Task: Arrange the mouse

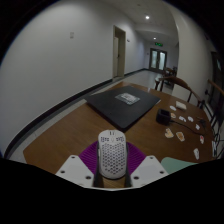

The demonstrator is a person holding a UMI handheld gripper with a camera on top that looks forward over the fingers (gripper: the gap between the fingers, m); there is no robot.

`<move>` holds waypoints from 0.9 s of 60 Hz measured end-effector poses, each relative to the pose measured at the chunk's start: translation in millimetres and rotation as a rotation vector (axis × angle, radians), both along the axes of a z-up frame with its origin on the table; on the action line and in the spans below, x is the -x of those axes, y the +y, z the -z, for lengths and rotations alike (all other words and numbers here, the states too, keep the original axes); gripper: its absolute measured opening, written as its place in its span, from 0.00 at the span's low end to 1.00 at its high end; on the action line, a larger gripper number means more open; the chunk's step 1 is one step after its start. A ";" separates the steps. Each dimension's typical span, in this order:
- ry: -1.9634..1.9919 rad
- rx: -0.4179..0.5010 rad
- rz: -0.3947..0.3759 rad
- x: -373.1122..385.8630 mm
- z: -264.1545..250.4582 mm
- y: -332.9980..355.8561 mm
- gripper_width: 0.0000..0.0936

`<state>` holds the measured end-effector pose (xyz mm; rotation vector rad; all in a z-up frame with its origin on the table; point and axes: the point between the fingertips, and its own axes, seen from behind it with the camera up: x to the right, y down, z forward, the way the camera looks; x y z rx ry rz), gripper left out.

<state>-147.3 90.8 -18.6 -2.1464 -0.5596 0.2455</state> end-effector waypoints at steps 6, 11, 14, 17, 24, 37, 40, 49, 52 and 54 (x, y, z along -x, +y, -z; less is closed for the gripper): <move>0.029 -0.009 -0.011 1.5 -18.0 -23.8 0.37; 0.078 -0.094 0.030 -14.6 -73.1 -37.6 0.37; 0.098 -0.173 0.098 -39.8 -119.1 -40.7 0.37; 0.103 -0.256 0.188 -80.8 -161.6 -42.1 0.37; 0.083 -0.330 0.435 -187.0 -198.5 -46.2 0.37; 0.028 -0.039 0.615 -256.5 -44.0 -85.1 0.37; 0.018 0.012 0.639 -261.5 -16.7 -85.5 0.37; -0.037 -0.009 0.629 -266.0 -3.8 -84.9 0.45; -0.053 -0.004 0.602 -265.5 -4.1 -85.7 0.53; -0.052 0.004 0.583 -265.5 -5.9 -88.2 0.60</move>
